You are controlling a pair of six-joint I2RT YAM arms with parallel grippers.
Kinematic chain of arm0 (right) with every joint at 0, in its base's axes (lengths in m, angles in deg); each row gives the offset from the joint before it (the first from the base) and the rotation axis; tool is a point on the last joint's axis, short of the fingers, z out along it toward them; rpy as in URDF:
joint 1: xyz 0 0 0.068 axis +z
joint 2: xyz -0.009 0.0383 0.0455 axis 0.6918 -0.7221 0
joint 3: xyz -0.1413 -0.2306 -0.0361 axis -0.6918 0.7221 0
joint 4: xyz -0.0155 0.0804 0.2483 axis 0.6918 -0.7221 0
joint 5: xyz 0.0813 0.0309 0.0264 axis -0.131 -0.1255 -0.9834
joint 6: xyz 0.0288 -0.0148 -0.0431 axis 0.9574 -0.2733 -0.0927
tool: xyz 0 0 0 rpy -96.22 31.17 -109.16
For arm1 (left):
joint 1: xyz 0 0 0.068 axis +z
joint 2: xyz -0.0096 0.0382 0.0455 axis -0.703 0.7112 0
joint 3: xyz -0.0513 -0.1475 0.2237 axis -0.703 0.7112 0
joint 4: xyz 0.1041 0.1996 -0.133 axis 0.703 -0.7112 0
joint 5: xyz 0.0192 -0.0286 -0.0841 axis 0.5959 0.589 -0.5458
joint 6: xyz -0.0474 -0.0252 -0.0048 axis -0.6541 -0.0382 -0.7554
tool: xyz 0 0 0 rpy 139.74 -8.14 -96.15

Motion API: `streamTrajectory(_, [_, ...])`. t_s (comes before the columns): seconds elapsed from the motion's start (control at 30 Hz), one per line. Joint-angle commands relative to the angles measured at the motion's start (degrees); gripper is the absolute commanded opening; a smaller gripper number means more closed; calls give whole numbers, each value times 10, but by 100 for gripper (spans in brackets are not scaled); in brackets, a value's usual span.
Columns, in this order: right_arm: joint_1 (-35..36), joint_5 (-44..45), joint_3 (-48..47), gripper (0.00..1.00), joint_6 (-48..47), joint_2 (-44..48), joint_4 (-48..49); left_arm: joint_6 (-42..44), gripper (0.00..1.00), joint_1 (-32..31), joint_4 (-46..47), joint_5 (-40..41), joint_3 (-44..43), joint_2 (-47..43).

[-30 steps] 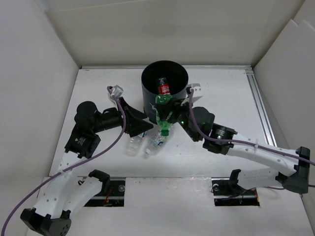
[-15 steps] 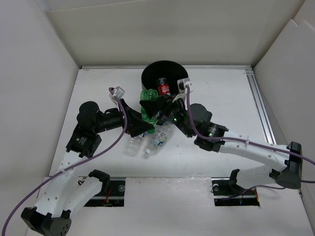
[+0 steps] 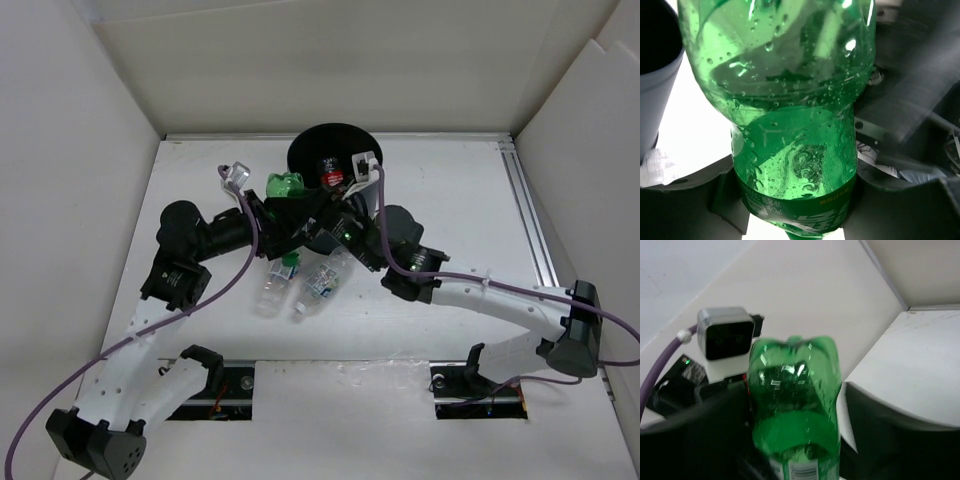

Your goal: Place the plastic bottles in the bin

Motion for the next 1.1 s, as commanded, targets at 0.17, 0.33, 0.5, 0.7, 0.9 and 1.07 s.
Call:
streamTrajectory(0.17, [-9,127,9,100,-62,126,-84,29,0,-3,65,134,-88,66])
streamTrajectory(0.33, [-15,267,54,100,-102,246,-183,92,0,-3,85,198,-178,166])
streamTrajectory(0.5, [-20,267,120,100,-133,336,-207,123,0,-3,117,234,-265,291])
streamTrajectory(0.7, [-20,316,134,100,-73,321,-370,138,34,-9,99,254,-382,429])
streamTrajectory(0.9, [-25,309,155,100,8,290,-430,145,100,-20,78,291,-405,452])
streamTrajectory(1.07, [-25,307,127,100,136,162,-506,132,100,-20,72,259,-413,434])
